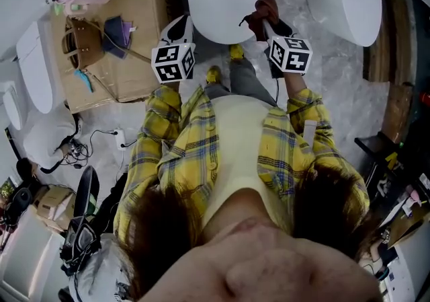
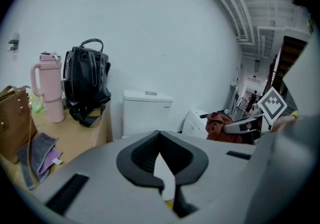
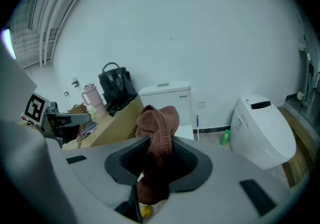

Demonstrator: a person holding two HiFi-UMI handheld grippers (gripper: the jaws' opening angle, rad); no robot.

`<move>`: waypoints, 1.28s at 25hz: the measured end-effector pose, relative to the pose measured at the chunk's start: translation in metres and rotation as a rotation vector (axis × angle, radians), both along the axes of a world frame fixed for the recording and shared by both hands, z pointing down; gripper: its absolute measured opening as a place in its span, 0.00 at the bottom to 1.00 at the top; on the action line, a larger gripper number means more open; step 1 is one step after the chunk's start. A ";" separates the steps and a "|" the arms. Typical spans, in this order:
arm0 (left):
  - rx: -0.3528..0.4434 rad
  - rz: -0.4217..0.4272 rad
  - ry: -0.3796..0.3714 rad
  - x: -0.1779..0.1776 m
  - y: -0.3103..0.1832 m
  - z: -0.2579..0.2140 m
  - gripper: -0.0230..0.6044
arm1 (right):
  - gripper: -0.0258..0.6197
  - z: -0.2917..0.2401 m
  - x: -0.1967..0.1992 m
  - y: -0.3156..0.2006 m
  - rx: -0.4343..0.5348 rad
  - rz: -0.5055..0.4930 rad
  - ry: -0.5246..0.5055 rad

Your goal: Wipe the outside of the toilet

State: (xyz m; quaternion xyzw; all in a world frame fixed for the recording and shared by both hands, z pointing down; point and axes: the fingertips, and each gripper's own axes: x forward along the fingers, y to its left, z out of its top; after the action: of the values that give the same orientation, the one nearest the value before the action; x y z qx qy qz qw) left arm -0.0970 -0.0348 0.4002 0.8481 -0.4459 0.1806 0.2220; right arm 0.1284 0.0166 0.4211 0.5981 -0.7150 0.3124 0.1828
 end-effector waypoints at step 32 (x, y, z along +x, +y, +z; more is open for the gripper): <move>0.033 -0.018 0.001 -0.008 0.003 -0.025 0.05 | 0.23 -0.052 -0.024 -0.001 0.106 0.007 -0.074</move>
State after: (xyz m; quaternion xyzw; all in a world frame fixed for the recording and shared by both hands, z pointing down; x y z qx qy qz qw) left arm -0.1054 -0.0316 0.3755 0.8476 -0.4564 0.1709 0.2097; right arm 0.1046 0.0158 0.3692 0.5974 -0.7349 0.2965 0.1232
